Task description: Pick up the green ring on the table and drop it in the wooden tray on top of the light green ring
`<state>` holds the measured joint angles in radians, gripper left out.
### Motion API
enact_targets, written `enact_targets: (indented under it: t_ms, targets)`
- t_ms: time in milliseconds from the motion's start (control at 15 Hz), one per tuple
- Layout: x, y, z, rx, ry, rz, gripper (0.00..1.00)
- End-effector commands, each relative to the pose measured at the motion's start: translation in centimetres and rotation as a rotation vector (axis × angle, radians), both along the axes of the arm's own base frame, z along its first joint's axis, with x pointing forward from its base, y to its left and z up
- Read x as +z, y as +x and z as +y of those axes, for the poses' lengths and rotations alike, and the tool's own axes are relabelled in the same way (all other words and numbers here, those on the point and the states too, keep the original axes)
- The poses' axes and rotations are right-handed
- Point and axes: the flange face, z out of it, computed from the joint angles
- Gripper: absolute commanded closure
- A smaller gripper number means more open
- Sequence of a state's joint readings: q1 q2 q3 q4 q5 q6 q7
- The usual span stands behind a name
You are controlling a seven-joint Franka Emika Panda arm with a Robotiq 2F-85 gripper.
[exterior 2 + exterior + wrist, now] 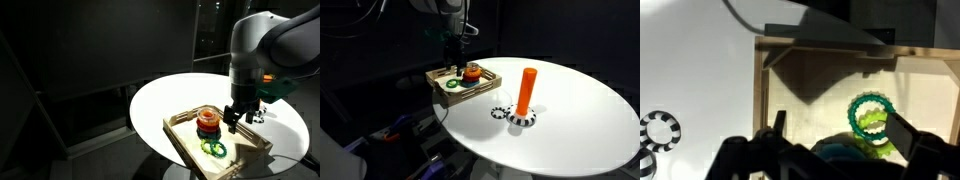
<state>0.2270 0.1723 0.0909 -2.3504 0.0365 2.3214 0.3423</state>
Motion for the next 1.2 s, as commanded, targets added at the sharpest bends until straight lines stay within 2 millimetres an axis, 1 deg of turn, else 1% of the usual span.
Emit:
enact_targets:
  t_ms: [0,333,667,933,1133]
  targets:
    - [3.6,-1.4,-2.1,-0.006,-0.015,-0.021,0.0]
    - [7.9,-1.9,-5.2,-0.059,-0.064,-0.081,0.0]
    - [12.1,-2.1,-8.3,-0.117,-0.051,-0.16,0.0]
    - [14.8,-2.6,-10.3,-0.163,-0.057,-0.168,0.0]
    - [16.4,-2.9,-11.7,-0.187,-0.065,-0.148,0.0]
